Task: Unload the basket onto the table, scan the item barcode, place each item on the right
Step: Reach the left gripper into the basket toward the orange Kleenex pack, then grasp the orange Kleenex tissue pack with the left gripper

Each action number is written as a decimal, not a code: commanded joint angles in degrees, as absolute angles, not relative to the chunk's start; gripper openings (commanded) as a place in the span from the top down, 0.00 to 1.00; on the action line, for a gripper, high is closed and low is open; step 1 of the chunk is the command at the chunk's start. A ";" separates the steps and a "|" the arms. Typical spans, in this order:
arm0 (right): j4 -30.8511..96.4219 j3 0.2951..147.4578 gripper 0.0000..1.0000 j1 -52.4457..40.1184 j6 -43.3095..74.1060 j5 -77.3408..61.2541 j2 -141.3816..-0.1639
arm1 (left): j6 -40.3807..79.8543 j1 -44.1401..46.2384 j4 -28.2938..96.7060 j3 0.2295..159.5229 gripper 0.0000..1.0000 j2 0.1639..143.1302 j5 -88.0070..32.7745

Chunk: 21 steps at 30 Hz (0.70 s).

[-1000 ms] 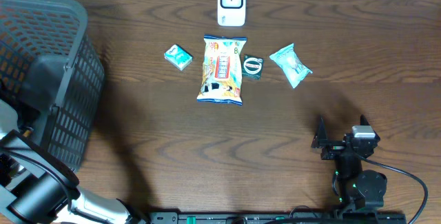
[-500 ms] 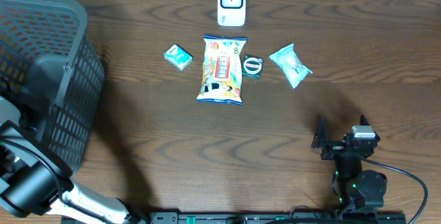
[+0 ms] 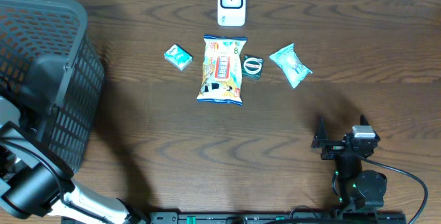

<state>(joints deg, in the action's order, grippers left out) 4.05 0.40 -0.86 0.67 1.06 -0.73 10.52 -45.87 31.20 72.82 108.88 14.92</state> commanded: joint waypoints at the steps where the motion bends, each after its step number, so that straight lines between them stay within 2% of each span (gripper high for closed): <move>1: 4.29 0.32 0.01 -0.40 1.26 0.93 -0.64 | 11.70 -45.76 32.08 72.34 0.93 104.12 14.61; 8: 4.29 0.32 0.01 -0.40 1.26 0.93 -0.64 | 20.29 -44.29 31.99 72.34 0.93 89.69 12.91; 17: 4.29 0.32 0.01 -0.40 1.26 0.93 -0.64 | 36.38 -43.88 28.25 72.34 0.93 71.61 -9.98; 21: 4.29 0.32 0.01 -0.40 1.26 0.93 -0.64 | 37.41 -42.39 23.14 72.34 0.93 68.05 -18.26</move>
<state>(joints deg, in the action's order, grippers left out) 4.08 0.40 -0.86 0.67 1.04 -0.73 33.50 -43.57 24.80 72.29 69.49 -8.29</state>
